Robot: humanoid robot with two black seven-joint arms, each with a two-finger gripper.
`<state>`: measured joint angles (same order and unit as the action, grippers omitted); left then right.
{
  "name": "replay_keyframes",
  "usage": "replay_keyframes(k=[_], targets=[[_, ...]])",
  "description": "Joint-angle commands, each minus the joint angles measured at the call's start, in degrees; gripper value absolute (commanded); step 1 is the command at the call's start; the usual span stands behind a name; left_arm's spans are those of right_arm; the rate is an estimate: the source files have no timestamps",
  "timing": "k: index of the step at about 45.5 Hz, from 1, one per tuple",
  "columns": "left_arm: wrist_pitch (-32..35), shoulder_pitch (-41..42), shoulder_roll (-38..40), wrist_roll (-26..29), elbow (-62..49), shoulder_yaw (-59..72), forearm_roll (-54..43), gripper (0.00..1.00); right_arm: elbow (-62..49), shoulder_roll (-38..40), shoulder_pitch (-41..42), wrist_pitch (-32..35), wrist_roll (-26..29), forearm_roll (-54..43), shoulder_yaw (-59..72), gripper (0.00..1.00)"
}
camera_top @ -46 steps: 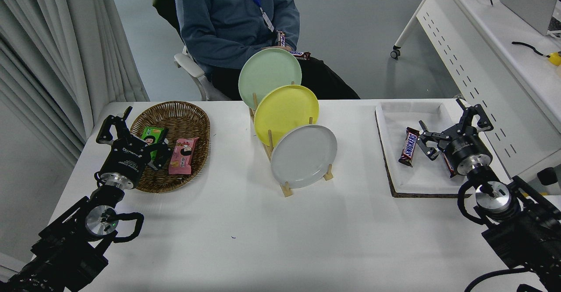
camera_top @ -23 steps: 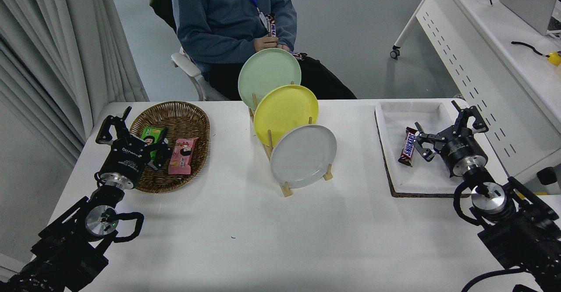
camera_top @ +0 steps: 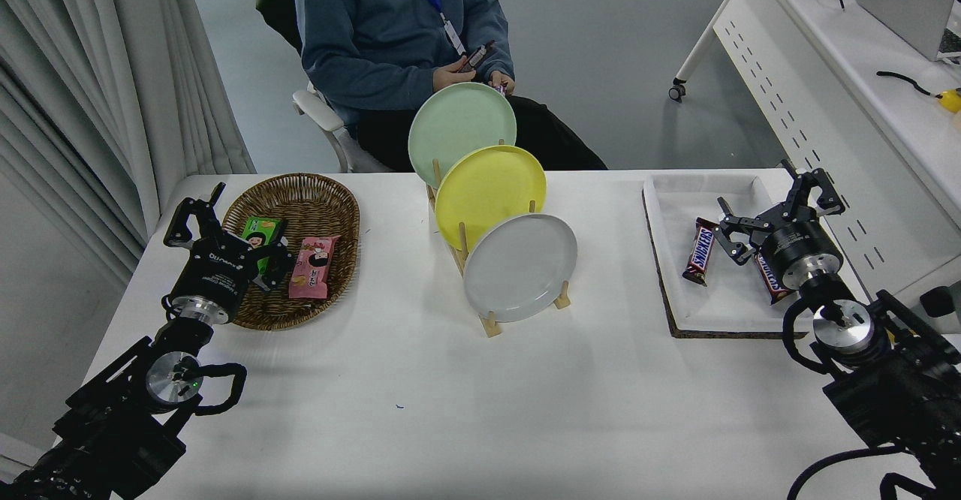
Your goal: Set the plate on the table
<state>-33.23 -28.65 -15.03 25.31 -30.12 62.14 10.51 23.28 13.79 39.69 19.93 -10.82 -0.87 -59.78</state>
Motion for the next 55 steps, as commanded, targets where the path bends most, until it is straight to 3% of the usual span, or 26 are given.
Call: replay_keyframes(k=[1, 11, 25, 33, 46, 55], targets=[[0.0, 0.0, 0.0, 0.0, 0.1, 0.0, 0.0, 1.00, -0.9, 0.7, 0.7, -0.3, 0.4, 0.3, 3.1, 1.00], [0.0, 0.0, 0.0, 0.0, 0.1, 0.0, 0.0, 1.00, -0.2, 4.1, 3.5, -0.1, 0.5, 0.3, 9.9, 1.00], [0.0, 0.0, 0.0, 0.0, 0.1, 0.0, 0.0, 1.00, 0.4, 6.9, 10.9, 0.2, 0.5, 0.3, 30.4, 1.00], [0.0, 0.0, 0.0, 0.0, 0.0, 0.0, 0.0, 1.00, 11.2, 15.6, 16.9, 1.9, 0.5, 0.7, 51.9, 1.00], [0.0, 0.0, 0.0, 0.0, 0.1, 0.0, 0.0, 1.00, 24.9, 25.2, 25.5, 5.3, 0.5, 9.7, 61.5, 1.00], [0.0, 0.0, 0.0, 0.0, 0.1, 0.0, 0.0, 1.00, 30.9, 25.7, 31.1, 4.6, 0.5, 19.4, 73.0, 1.00]])
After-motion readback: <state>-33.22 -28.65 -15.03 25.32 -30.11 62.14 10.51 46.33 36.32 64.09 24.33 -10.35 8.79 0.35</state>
